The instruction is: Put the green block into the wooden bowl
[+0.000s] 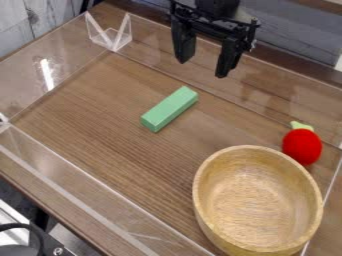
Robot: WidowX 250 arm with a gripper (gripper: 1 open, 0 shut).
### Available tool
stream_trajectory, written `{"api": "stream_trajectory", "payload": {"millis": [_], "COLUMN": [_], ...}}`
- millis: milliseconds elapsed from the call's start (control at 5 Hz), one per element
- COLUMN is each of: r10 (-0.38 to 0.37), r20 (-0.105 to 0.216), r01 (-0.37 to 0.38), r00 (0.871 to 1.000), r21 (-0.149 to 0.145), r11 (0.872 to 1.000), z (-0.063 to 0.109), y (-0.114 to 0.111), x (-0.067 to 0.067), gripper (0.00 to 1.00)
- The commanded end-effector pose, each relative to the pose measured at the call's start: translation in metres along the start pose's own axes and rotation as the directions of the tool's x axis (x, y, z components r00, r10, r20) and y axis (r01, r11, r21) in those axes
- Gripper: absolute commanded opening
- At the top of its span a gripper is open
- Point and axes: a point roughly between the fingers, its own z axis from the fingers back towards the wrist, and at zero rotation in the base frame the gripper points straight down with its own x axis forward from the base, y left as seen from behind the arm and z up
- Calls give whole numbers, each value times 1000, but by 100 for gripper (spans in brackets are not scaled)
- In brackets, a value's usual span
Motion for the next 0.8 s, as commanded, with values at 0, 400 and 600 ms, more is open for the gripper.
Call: {"api": "stream_trajectory", "payload": {"millis": [0, 400, 600], "r10": [-6, -71, -117], "r20": [-20, -23, 16], "r01": [6, 71, 117], "r00": [1000, 997, 993], "r21": [0, -6, -13], "r11": [1000, 997, 993], "z": [-8, -25, -35], "y": [2, 16, 30], "x": [-1, -9, -15], "gripper": [100, 100, 100]}}
